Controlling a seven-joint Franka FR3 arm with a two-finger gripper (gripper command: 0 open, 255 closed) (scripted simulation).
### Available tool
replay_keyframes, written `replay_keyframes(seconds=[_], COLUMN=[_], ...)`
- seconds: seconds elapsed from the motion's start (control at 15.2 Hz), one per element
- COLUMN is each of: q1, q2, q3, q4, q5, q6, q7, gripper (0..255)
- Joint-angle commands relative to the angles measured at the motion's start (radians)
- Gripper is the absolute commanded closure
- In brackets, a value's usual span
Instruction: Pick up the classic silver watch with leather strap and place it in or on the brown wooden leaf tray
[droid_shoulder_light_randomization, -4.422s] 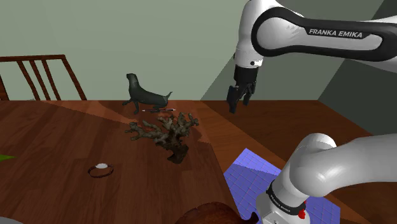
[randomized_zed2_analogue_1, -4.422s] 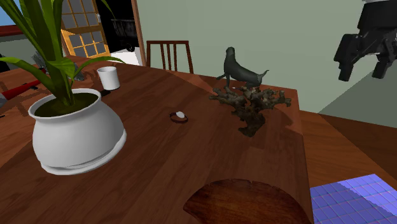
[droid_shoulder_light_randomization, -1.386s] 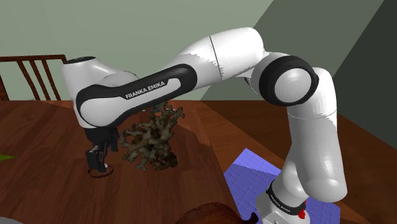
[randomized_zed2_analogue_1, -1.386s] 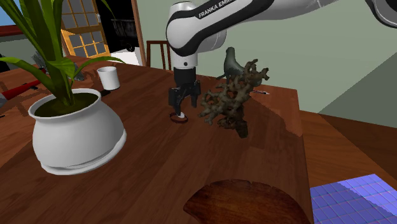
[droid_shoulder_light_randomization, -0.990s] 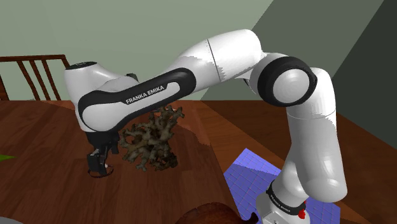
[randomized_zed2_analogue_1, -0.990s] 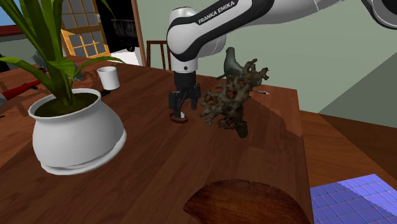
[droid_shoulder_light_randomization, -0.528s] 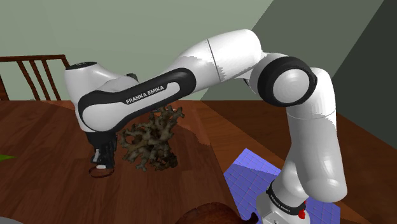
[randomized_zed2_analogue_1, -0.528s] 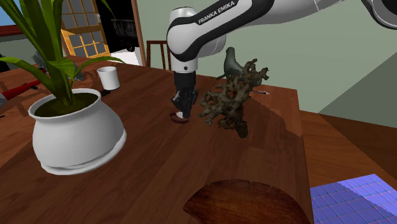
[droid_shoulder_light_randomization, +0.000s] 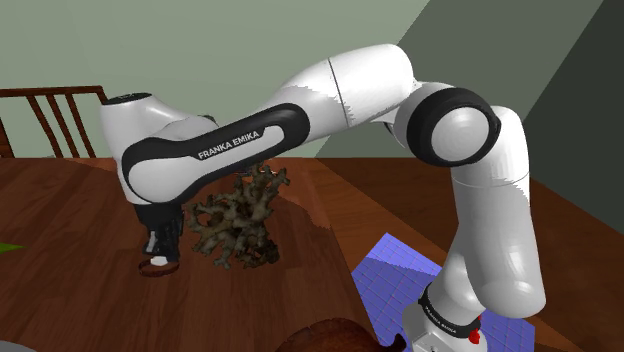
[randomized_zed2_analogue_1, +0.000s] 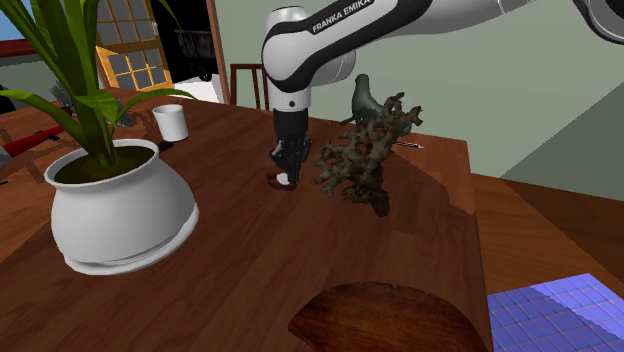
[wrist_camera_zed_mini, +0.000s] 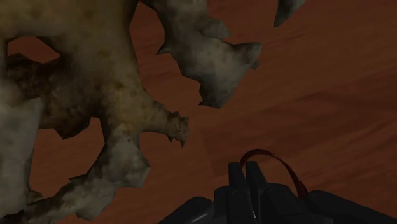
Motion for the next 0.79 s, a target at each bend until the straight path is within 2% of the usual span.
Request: replay_keyframes(seconds=[0.0, 0.73], q1=[0.0, 0.0], q2=[-0.007, -0.047], q3=[0.002, 0.01], q4=[0.013, 0.102], q5=[0.002, 0.016], q6=[-0.019, -0.146], q7=[0.0, -0.001], gripper=[255, 255])
